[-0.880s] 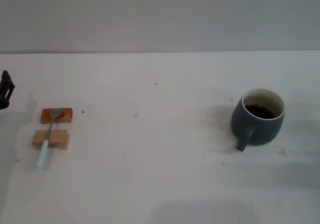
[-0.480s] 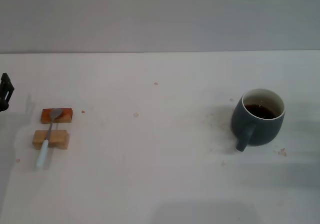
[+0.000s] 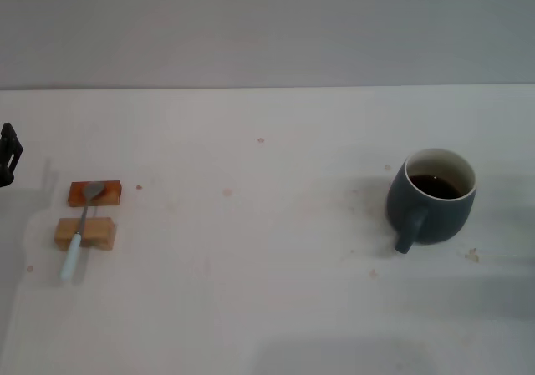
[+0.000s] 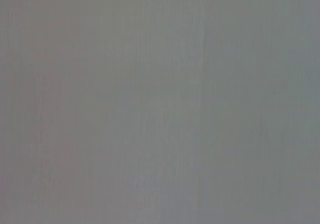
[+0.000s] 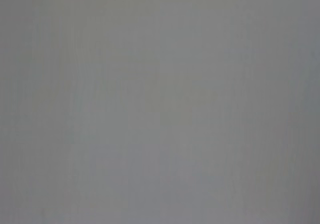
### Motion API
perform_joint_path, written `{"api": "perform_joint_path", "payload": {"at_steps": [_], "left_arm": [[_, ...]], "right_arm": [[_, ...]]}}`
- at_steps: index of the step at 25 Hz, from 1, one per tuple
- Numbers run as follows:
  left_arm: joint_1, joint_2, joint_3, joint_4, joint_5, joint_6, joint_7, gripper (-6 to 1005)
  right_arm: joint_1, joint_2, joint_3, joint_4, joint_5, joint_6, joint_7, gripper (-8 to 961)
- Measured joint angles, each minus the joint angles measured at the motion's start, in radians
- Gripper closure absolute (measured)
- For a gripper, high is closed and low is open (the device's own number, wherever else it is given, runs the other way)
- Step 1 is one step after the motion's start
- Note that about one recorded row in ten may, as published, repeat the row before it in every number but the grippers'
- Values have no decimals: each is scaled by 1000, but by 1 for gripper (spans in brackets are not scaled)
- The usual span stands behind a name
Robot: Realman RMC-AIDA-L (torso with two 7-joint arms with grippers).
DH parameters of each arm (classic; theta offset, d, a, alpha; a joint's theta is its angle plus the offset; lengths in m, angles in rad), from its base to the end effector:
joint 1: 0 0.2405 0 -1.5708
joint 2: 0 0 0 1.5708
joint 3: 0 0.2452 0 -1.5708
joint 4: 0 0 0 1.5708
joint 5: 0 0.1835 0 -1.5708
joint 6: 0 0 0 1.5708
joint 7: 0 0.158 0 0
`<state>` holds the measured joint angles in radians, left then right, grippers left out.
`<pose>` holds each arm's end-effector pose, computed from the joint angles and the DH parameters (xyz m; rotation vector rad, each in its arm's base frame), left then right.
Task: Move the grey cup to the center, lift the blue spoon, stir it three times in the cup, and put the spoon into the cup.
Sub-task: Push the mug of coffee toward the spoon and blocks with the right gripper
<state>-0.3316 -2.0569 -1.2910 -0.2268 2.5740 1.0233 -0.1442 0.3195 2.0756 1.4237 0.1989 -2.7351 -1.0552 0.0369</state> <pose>-0.3502 0.3152 0.0369 -1.4158 -0.6782 -0.5696 0.3518 0.3076 0.0346 -1.4546 0.5691 0.4666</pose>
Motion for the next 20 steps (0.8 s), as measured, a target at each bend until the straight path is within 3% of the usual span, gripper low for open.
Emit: {"api": "perform_joint_path", "payload": {"at_steps": [4,15,20], "left_arm": [[0,0,-3,-1,0,2,0,265],[0,0,-2,-2,0,3,0,267],[4,0,-5,-9,-1,3,0,268]], "right_arm": [[-1,1,6,-11,4,0,0,408],[-2,3,-12,-12,-3,-4,3,611],[-7,7,-62,-10,-4,-5,7,790]]}}
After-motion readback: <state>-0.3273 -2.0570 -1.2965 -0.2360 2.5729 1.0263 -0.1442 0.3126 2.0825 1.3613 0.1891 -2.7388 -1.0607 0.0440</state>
